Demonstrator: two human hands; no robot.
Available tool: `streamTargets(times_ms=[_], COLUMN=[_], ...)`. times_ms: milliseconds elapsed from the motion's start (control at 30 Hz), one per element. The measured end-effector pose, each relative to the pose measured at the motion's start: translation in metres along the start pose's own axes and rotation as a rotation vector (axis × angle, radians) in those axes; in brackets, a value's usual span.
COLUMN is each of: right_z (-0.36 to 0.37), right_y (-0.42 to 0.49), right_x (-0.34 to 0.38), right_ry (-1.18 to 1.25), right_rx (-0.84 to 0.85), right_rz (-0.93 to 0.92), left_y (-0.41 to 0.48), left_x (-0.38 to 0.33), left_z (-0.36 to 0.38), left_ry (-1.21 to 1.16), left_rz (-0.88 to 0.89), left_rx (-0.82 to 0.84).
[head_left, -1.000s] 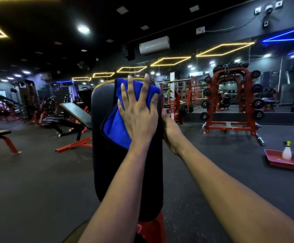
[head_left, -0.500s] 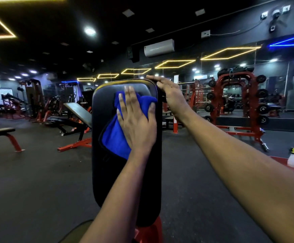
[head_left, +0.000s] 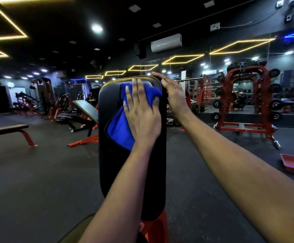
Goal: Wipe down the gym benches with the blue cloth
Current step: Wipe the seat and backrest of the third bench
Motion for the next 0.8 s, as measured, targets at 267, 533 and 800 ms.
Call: streamTargets(times_ms=[267,533,800], right_z=[0.006,0.011,0.010], right_y=[-0.009,-0.016,-0.019], right_x=[-0.002,-0.009,-0.010], right_ry=[-0.030,0.033,0.019], right_rx=[-0.125,-0.225,-0.257], right_rz=[-0.037,-0.104,-0.119], left_y=[-0.071,-0.008,-0.043], left_x=[0.048,0.112,0.075], left_z=[-0.016,-0.011,-0.013], left_ry=[-0.069,-0.047,-0.061], left_rz=[-0.053,-0.198,-0.238], left_rx=[-0.020,-0.048,-0.124])
Point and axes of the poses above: each hand's wrist, its own y-axis towards the middle knuckle, its own z-axis out of the palm, x = y × z, the point moved 6 cm from there along y, towards the middle knuckle, and after that the axes turned 13 degrees about -x, right-handed, at the moved point
